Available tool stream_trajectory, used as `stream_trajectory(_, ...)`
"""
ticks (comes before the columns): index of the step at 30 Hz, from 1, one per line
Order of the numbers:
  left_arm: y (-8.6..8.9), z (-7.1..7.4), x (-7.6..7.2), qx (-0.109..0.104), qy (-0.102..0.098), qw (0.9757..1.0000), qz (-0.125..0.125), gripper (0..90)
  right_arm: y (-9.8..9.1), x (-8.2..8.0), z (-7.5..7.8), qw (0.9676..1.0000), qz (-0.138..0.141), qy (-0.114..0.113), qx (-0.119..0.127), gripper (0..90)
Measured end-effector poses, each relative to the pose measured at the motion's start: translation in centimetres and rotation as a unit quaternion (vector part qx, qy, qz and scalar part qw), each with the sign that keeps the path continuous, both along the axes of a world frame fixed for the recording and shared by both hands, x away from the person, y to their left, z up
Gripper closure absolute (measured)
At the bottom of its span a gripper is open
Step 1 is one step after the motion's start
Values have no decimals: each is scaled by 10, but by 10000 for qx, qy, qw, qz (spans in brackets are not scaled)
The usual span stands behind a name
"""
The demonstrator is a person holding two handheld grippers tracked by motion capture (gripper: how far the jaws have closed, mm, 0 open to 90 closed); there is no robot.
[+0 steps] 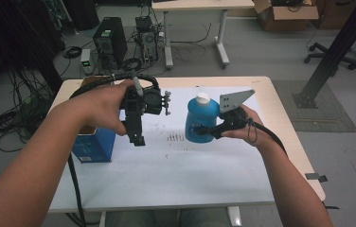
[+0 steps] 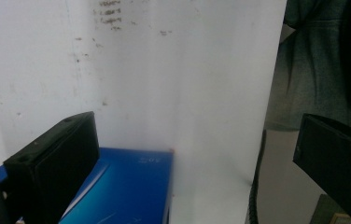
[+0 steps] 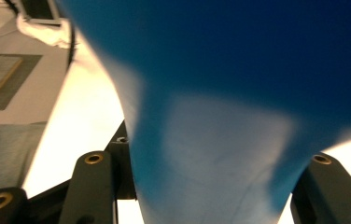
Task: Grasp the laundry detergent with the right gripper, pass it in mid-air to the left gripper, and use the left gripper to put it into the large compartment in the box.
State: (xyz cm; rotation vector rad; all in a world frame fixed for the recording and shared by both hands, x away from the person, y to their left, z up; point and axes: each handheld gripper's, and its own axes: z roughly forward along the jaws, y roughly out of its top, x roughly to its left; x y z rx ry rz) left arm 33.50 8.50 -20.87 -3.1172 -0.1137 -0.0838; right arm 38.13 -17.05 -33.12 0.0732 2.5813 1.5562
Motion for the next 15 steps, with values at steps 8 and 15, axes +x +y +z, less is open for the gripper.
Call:
stream_trajectory(8, -5, 2, 0, 14, -7, 10000, -68, 7, 13, -19, -5, 9993, 369, 88, -63, 455)
stream_trajectory(15, -12, 0, 0, 34, 9, 9999, -130, 5, 18, -28, -16, 9984, 501, 274, -1, 455)
